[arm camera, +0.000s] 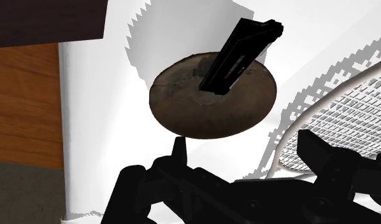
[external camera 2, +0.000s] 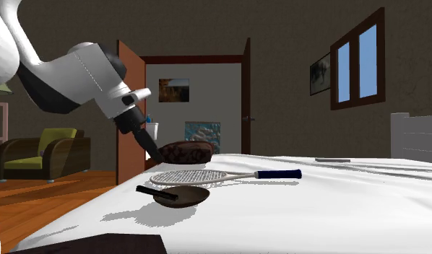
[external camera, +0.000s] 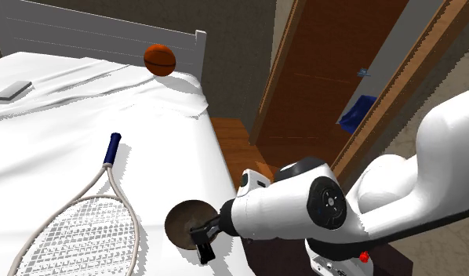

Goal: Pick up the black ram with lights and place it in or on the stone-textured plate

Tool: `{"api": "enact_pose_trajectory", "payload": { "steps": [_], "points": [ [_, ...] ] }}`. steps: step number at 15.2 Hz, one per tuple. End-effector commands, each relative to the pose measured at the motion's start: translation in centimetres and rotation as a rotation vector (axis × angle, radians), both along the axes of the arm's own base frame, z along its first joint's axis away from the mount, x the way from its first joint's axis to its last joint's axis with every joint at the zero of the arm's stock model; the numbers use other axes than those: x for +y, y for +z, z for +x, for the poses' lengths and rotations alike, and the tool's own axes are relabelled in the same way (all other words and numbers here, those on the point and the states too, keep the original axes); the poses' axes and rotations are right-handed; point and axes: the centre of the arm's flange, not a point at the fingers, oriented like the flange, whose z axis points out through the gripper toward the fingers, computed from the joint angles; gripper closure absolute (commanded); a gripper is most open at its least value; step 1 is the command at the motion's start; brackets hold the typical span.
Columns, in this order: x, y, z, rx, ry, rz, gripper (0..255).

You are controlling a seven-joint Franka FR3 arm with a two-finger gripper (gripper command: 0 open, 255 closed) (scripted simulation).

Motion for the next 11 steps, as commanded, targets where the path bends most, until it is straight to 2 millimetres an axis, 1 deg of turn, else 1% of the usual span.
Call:
{"api": "enact_pose_trajectory", "payload": {
  "steps": [1,4,11],
  "points": [
    [0.0,-0.9,0.4,-0.005,-0.001,0.0,0],
    [0.1,-2.5,1.4,-0.005,-0.001,0.0,0],
    [0.1,-2.5,1.4,-0.005,-0.001,0.0,0]
  ]
}}
